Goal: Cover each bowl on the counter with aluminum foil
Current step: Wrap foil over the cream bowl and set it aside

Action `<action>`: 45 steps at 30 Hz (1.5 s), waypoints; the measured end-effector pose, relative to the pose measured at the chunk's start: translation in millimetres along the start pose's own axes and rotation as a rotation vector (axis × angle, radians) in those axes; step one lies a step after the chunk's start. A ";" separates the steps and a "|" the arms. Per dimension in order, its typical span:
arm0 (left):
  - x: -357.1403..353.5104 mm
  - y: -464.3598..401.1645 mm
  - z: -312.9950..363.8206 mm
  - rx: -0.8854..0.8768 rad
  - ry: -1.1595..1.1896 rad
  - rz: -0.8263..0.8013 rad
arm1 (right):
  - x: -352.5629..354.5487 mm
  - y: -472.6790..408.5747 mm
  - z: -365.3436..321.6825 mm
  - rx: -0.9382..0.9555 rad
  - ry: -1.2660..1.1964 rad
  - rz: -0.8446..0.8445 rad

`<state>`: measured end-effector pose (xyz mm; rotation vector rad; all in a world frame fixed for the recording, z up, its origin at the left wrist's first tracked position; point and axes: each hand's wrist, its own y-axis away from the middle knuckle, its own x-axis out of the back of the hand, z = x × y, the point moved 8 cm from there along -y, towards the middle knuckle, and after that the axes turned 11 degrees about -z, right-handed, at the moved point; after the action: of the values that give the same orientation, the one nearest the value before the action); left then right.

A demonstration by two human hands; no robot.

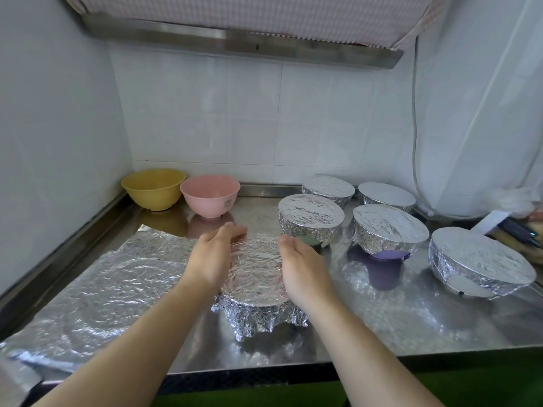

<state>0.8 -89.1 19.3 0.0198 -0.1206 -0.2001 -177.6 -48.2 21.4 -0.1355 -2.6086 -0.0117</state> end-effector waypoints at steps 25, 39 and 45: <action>-3.0 11.4 -29.8 0.173 0.483 0.069 | 2.5 0.4 6.4 -0.033 -0.127 0.040; 0.6 62.5 -9.0 -0.093 -0.357 0.059 | 16.8 25.8 15.1 0.024 -0.282 -0.057; -12.6 63.9 -15.8 -0.156 -0.432 -0.038 | -6.8 31.8 27.4 0.110 -0.489 -0.181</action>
<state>3.0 -23.9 4.2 -0.1777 -0.5352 -0.2498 -182.4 -16.2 -6.2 0.1586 -3.0915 0.1143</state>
